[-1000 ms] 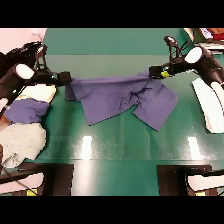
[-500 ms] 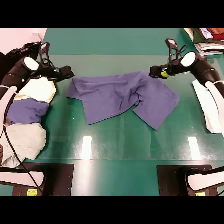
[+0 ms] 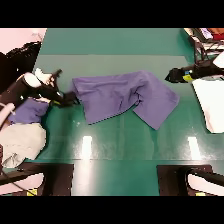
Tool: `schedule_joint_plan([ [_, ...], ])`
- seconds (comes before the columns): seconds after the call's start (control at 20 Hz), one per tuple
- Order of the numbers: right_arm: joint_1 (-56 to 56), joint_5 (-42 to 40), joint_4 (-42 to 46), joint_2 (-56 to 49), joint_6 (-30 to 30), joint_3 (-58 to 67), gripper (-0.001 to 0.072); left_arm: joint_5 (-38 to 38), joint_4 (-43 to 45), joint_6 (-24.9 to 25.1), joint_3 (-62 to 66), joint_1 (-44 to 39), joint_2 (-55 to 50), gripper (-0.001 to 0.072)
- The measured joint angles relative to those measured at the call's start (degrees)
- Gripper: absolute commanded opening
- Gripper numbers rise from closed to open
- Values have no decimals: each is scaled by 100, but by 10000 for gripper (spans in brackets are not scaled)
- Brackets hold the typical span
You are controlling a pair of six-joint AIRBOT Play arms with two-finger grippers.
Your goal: Fold the shirts.
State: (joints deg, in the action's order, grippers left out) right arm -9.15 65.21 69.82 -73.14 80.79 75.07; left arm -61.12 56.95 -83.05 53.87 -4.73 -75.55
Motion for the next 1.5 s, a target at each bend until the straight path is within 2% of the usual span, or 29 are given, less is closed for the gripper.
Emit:
schedule_joint_plan([
  [0.2, 243, 212, 4, 682, -37, -503, 341, 391, -581, 68, -905, -476, 229, 481],
  [0.4, 321, 319, 15, 1082, -46, -678, 341, 824, -981, 63, -1189, -704, 269, 479],
  [0.45, 334, 330, 26, 1143, -48, -699, 341, 903, -1058, 61, -1220, -726, 271, 387],
  [0.5, 341, 350, 28, 1180, -50, -710, 341, 1014, -1110, 61, -1246, -741, 269, 165],
  [0.55, 345, 372, 28, 1207, -52, -721, 341, 1093, -1158, 59, -1268, -758, 264, 21],
  [0.8, 796, 793, 70, 1005, -111, -745, 342, 1274, -1408, 120, -1115, -608, 361, 23],
  [0.85, 1010, 920, 68, 879, -153, -748, 363, 1244, -1381, 164, -1001, -481, 435, 23],
  [0.9, 1228, 1027, 66, 737, -179, -767, 474, 1187, -1338, 221, -874, -339, 516, 23],
  [0.95, 1486, 1121, 63, 562, -208, -809, 516, 1097, -1259, 262, -732, -162, 610, 23],
  [1.05, 1963, 1196, -94, 151, -260, -931, 508, 1003, -1150, 326, -481, 177, 776, 23],
  [1.15, 2354, 1176, -470, -302, -398, -1086, 453, 929, -1056, 356, -319, 457, 870, 23],
  [1.35, 2688, 885, -1333, -1128, -730, -1281, 449, 863, -946, 385, -184, 686, 949, 23],
  [1.5, 2616, 522, -1663, -1491, -852, -1327, 446, 855, -920, 391, -153, 734, 966, 23],
])
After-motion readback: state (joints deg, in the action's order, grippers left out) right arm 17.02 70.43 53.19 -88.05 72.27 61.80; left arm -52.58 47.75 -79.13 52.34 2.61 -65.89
